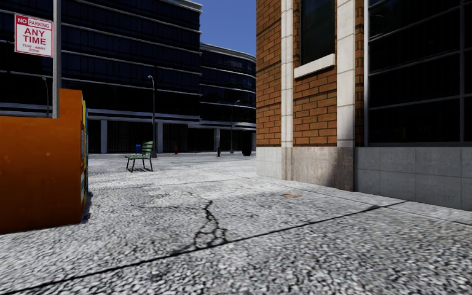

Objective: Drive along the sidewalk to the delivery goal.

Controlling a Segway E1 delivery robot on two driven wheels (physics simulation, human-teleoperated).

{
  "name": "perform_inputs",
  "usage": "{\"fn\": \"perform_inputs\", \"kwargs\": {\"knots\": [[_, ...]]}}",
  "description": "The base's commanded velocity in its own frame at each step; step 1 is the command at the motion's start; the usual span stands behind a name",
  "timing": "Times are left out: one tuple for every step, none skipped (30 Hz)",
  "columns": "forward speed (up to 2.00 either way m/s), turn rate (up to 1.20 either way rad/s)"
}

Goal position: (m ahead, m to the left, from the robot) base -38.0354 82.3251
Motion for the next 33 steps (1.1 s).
{"fn": "perform_inputs", "kwargs": {"knots": [[0.00,0.00],[0.00,0.00],[0.00,0.00],[0.00,0.00],[0.00,0.00],[0.00,0.00],[0.00,0.00],[0.00,0.00],[0.00,0.00],[0.00,0.00],[0.00,0.00],[0.00,0.00],[0.00,0.00],[0.00,0.00],[0.00,0.00],[0.00,0.00],[0.00,0.00],[0.00,0.00],[0.00,0.00],[0.00,0.00],[0.00,0.00],[0.00,0.00],[0.00,0.00],[0.00,0.00],[0.00,0.00],[0.00,0.00],[0.00,0.00],[0.00,0.00],[0.00,0.00],[0.00,0.00],[0.14,0.00],[0.30,0.00],[0.30,0.00]]}}
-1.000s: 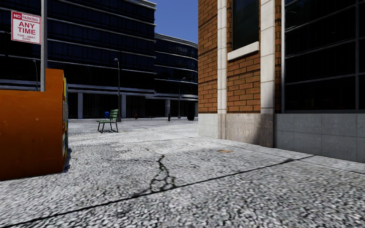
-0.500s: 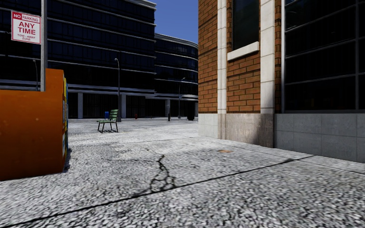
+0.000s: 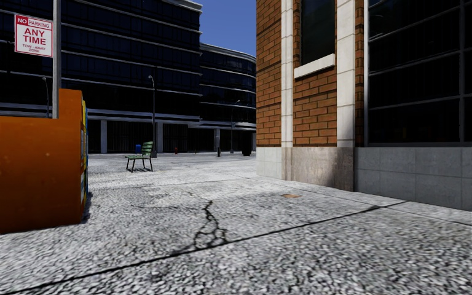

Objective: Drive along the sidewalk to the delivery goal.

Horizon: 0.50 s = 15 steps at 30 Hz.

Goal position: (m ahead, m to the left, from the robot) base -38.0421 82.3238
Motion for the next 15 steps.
{"fn": "perform_inputs", "kwargs": {"knots": [[0.48,-0.22],[0.71,-0.61],[0.86,-0.66],[0.86,-0.66],[0.97,-0.67],[1.03,-0.68],[1.10,-0.68],[1.13,-0.72],[1.13,-0.72],[1.14,-0.79],[1.14,-0.86],[1.14,-0.90],[1.14,-0.90],[1.14,-0.91],[1.14,-0.91]]}}
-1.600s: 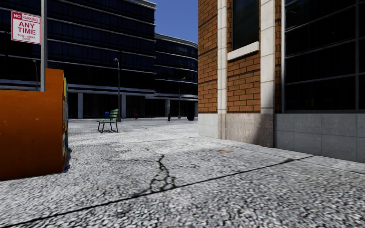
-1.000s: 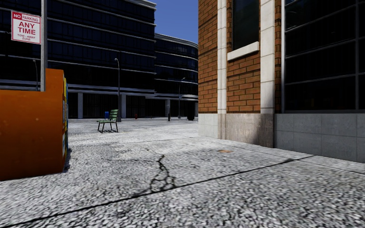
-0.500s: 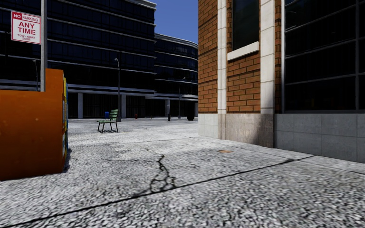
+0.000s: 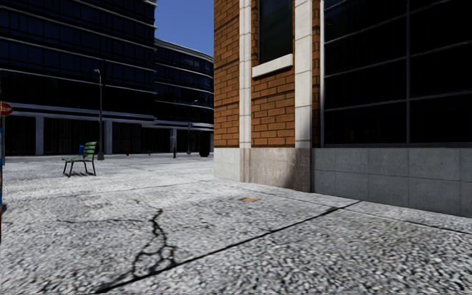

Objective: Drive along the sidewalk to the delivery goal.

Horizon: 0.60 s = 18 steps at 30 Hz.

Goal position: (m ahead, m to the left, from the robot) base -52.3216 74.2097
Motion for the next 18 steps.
{"fn": "perform_inputs", "kwargs": {"knots": [[1.14,-0.92],[1.14,-0.92],[1.14,-0.94],[1.14,-0.96],[1.14,-0.98],[1.14,-0.98],[1.14,-1.03],[1.14,-1.06],[1.12,-1.07],[1.12,-1.07],[1.12,-1.08],[1.12,-1.08],[1.12,-1.08],[1.13,-1.09],[1.13,-1.09],[1.13,-1.09],[1.14,-1.09],[1.16,-1.10]]}}
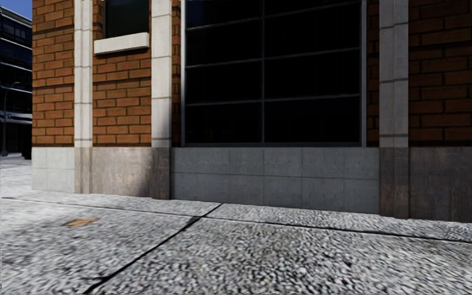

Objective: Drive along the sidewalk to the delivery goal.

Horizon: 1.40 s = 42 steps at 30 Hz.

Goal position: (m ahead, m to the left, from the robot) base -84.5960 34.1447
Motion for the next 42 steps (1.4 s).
{"fn": "perform_inputs", "kwargs": {"knots": [[1.16,-1.10],[1.19,-1.11],[1.21,-1.11],[1.22,-1.11],[1.22,-1.11],[1.22,-1.11],[1.22,-1.13],[1.22,-1.13],[1.23,-1.15],[1.27,-1.15],[1.31,-1.16],[1.31,-1.16],[1.33,-1.16],[1.35,-1.16],[1.38,-1.16],[1.38,-1.16],[1.41,-1.16],[1.46,-1.16],[1.50,-1.16],[1.50,-1.16],[1.54,-1.16],[1.58,-1.16],[1.58,-1.16],[1.60,-1.16],[1.62,-1.16],[1.63,-1.16],[1.65,-1.16],[1.65,-1.16],[1.66,-1.16],[1.67,-1.16],[1.67,-1.16],[1.68,-1.16],[1.71,-1.14],[1.74,-1.13],[1.75,-1.13],[1.75,-1.13],[2.00,-1.13],[2.00,-1.13],[2.00,-1.13],[2.00,-1.13],[2.00,-1.13],[2.00,-1.13]]}}
